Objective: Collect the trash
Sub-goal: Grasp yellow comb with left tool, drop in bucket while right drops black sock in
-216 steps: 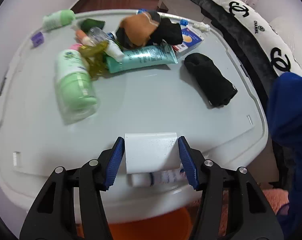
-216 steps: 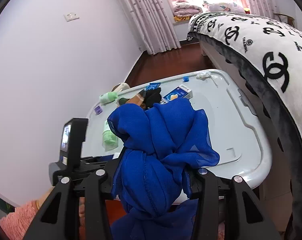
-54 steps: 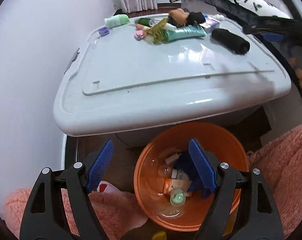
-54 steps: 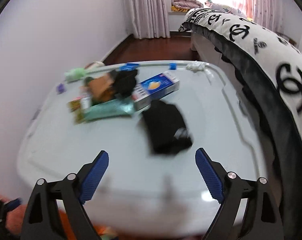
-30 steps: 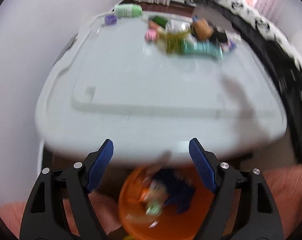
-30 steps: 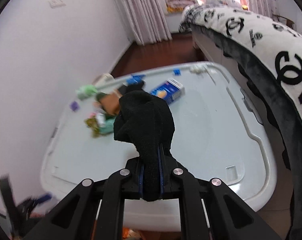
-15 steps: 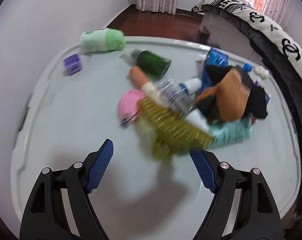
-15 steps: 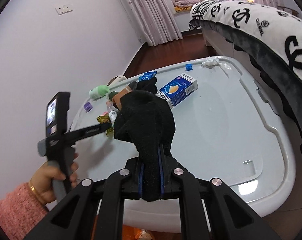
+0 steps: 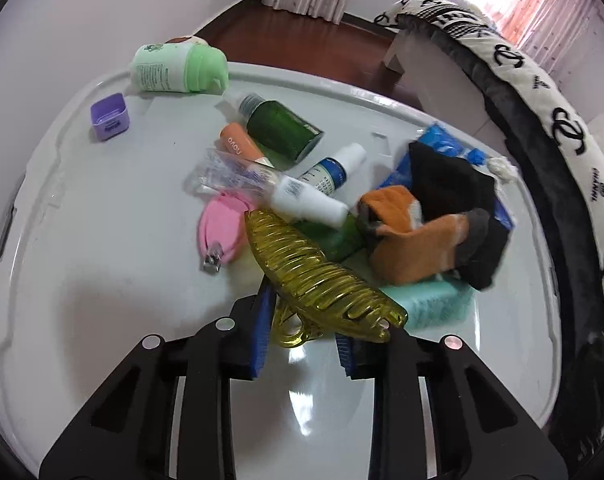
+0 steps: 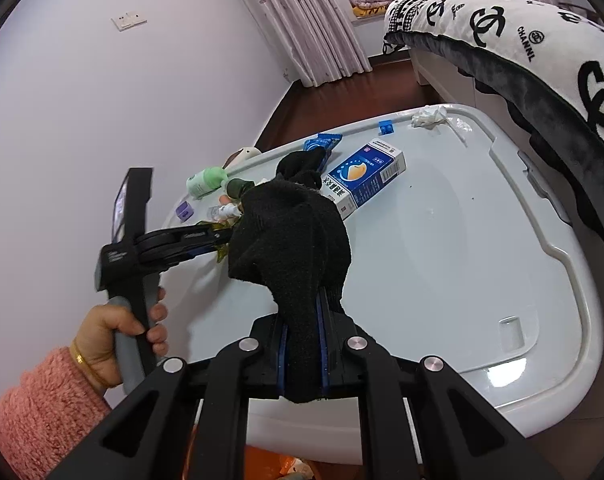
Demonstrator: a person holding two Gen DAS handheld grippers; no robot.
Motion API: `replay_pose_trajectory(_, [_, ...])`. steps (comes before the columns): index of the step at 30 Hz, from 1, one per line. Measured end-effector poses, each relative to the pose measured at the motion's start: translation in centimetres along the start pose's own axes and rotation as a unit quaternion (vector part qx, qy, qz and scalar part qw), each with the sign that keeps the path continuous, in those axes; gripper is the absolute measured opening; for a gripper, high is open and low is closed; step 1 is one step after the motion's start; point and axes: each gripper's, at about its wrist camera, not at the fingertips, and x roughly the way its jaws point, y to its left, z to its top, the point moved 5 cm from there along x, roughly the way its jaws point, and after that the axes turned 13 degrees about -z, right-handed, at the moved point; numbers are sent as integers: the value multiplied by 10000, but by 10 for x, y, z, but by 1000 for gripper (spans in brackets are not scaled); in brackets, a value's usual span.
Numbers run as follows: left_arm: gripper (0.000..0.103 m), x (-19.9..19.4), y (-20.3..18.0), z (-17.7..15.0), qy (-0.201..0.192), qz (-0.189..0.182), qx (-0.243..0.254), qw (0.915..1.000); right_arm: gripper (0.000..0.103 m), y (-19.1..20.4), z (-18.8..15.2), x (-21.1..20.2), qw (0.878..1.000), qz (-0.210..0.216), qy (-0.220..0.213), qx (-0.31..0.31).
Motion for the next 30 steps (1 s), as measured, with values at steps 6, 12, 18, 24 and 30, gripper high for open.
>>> replay_pose_trajectory(6, [27,-49,-13,-18,-70,-249,318,9992,11,0,-1,0,10000,-35,-47,-48])
replay_pose_trajectory(12, [27,-126,-28,-80,66,-580,847,9947,11,12,-13,-18,9994,175,-114,-293])
replay_pose_trajectory(18, [27,-170,-30,-171,845,-930,1031,9867,11,51,-63,-40,9952,581,363,-703])
replay_pose_trajectory(24, [27,-143,-7,-255,1772,-963,708,9769,11,84,-148,-31,9765,495,1600,-1359])
replay_pose_trajectory(30, [70,-90,22,-303,2710,-593,164,9606,73,82,-193,-6,9616,-85,2239,-1583])
